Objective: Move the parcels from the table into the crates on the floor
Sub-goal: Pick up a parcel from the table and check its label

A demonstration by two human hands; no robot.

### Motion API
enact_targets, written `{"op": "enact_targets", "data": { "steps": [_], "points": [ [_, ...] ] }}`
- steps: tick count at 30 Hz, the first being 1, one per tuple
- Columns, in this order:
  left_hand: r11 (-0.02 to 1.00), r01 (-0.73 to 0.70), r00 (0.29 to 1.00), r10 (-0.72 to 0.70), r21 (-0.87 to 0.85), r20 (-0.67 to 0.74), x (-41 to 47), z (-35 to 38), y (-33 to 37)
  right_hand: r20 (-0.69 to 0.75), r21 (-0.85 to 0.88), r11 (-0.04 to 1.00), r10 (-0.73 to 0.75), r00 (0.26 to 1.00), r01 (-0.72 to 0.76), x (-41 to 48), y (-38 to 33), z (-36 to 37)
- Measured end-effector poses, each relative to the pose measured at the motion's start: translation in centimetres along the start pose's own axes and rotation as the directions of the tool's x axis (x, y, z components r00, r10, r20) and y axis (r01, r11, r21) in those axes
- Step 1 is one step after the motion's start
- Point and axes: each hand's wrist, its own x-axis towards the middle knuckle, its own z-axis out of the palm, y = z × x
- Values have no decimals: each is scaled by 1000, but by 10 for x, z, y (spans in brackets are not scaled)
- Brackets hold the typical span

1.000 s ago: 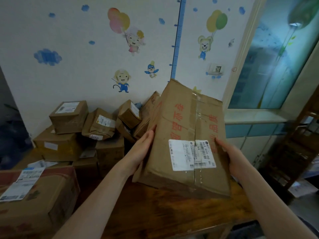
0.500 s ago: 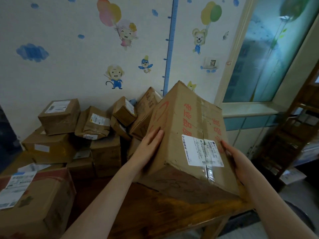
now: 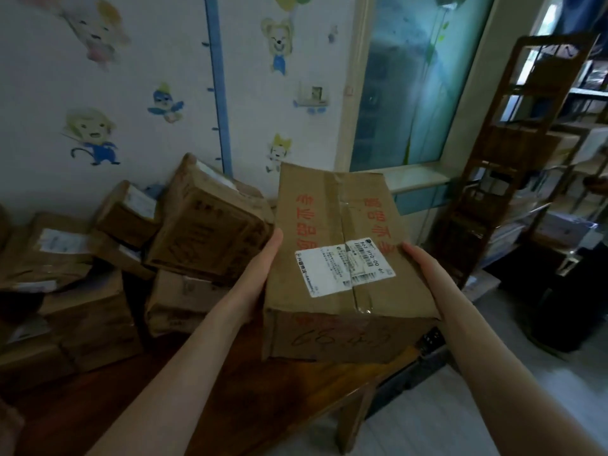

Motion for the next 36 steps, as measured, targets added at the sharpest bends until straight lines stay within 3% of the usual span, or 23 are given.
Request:
{"op": "enact_targets", "data": {
  "steps": [13, 21, 30, 36],
  "points": [
    [997, 40, 995, -45, -59, -91, 113, 163, -47, -42, -75, 996, 54, 998, -57, 100, -41, -162],
    [994, 88, 992, -94, -72, -90, 206, 215, -67, -30, 20, 995, 102, 994, -101, 187, -34, -225],
    [983, 182, 980, -183, -18, -76, 344, 268, -84, -95, -25, 996, 86, 992, -88, 332, -49, -293],
    [975, 223, 971, -220, 23, -97, 411, 300, -99, 13, 65, 983, 168, 986, -169, 383, -46, -336]
  ]
}}
